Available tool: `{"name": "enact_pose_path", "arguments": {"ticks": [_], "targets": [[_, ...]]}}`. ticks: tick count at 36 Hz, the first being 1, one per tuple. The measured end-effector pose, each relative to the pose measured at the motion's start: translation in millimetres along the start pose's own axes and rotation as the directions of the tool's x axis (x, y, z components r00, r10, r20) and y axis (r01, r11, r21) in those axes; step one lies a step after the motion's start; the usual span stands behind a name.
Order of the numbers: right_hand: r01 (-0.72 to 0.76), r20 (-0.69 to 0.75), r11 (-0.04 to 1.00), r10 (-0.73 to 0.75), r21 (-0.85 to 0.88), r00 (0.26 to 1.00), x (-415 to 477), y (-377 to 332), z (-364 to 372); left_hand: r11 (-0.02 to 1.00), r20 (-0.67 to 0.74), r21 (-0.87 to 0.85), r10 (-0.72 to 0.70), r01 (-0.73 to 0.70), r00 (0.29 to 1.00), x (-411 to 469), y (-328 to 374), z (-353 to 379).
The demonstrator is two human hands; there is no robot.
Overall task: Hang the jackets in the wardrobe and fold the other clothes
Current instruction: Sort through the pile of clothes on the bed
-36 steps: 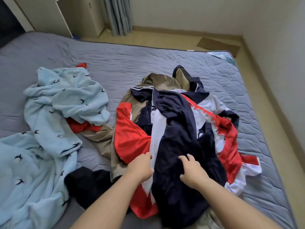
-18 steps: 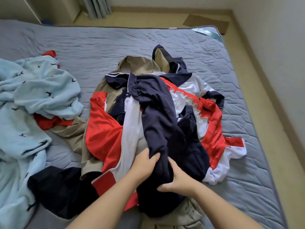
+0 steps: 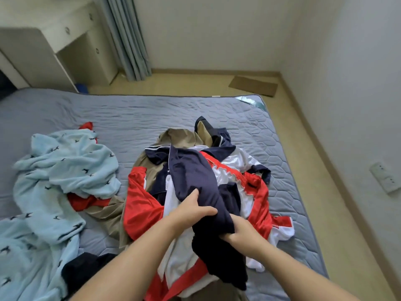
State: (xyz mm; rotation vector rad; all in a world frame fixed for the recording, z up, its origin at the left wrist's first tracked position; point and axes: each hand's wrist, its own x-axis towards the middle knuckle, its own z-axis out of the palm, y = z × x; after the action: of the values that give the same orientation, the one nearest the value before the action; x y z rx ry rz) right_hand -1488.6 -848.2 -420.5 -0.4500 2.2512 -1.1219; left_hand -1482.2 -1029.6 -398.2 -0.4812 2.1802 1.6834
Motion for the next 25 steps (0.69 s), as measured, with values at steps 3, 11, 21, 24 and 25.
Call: {"name": "enact_pose_path", "arguments": {"ticks": [3,11,21,24,25], "targets": [[0.067,-0.048,0.997,-0.068,-0.035,0.997,-17.3,-55.2,-43.5,0.996,-0.019,0.046,0.077,-0.076,0.997,-27.7,63.2,-21.1],[0.280,-0.195,0.956,-0.293,-0.092,0.936,-78.1,-232.3,-137.1,0.947,-0.179,0.050,0.320,-0.316,0.930,-139.0,231.7,-92.0],[0.454,-0.154,0.837,-0.427,0.306,0.891,-158.7,-421.8,-178.6,0.775,-0.190,0.079,0.629,-0.627,0.754,-296.1,351.8,-159.6],[0.468,-0.115,0.848,-0.454,0.249,0.884,-175.9,-461.2,-182.6,0.694,-0.290,0.196,0.716,-0.693,0.635,-323.8,370.5,-174.2],[0.486,-0.134,0.854,-0.468,0.187,0.874,-181.0,-472.7,-182.4,0.679,-0.354,0.204,0.723,-0.705,0.594,-330.9,376.4,-176.4]]}}
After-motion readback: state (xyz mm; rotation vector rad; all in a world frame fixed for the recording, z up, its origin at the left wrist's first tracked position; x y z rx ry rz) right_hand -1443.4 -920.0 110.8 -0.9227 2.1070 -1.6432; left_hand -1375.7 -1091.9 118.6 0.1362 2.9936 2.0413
